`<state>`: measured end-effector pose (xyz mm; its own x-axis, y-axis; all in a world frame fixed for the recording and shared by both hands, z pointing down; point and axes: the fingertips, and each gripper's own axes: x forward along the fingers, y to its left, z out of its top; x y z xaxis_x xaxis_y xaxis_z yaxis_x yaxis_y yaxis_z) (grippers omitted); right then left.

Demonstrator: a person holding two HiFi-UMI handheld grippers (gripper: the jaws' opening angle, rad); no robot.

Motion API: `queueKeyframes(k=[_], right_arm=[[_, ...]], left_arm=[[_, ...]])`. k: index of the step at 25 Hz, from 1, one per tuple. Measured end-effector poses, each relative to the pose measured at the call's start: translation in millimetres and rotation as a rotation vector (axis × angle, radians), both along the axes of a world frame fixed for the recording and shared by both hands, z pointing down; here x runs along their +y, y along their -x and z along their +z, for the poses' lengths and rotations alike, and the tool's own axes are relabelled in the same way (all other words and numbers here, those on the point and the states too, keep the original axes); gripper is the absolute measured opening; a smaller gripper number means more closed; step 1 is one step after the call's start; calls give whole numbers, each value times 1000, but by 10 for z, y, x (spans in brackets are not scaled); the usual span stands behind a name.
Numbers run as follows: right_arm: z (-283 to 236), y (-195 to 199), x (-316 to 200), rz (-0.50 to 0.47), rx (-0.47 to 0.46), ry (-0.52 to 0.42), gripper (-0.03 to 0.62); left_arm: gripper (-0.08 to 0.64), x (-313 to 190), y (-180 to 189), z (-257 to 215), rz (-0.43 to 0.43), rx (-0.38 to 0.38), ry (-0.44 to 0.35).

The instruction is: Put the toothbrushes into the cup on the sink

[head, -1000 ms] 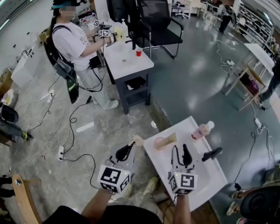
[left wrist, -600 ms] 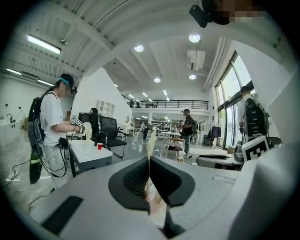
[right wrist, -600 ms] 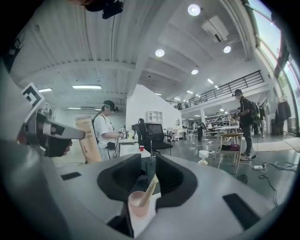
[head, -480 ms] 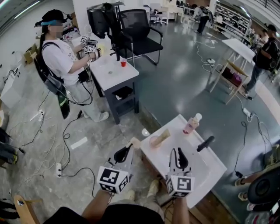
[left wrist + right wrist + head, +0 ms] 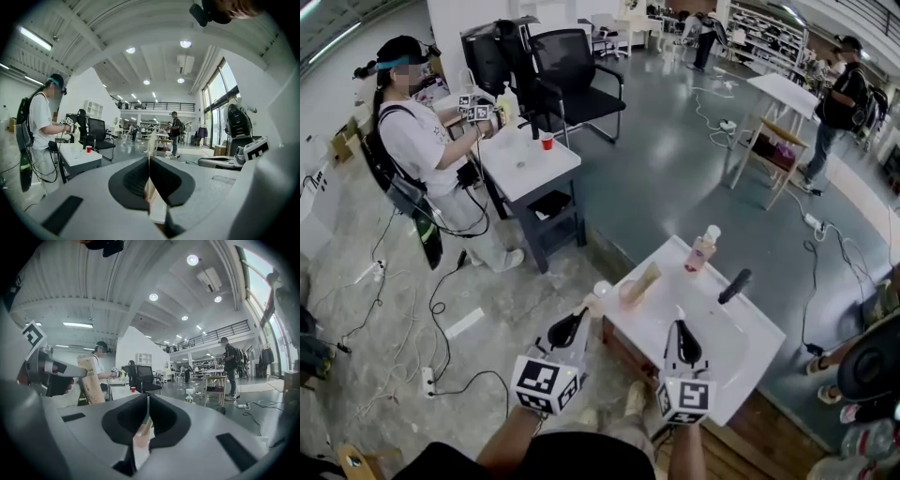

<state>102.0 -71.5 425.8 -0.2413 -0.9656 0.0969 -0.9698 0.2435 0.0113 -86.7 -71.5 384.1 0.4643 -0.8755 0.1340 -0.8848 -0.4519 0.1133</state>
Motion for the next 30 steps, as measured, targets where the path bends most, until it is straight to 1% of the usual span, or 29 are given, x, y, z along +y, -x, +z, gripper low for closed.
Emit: queueKeyframes(k=[5, 9, 18, 30], right_arm=[[40, 19, 168, 21, 6, 4, 2], [51, 28, 216, 20, 30, -8, 0], [-43, -33, 235, 19, 33, -9, 0], [20, -163, 188, 16, 27, -1, 0]], left_arm=[[3, 117, 16, 49, 25, 6, 4], [3, 147, 3, 63, 35, 11, 0], [3, 186, -44, 20, 30, 15, 0], [3, 109, -128, 8, 18, 11, -8]])
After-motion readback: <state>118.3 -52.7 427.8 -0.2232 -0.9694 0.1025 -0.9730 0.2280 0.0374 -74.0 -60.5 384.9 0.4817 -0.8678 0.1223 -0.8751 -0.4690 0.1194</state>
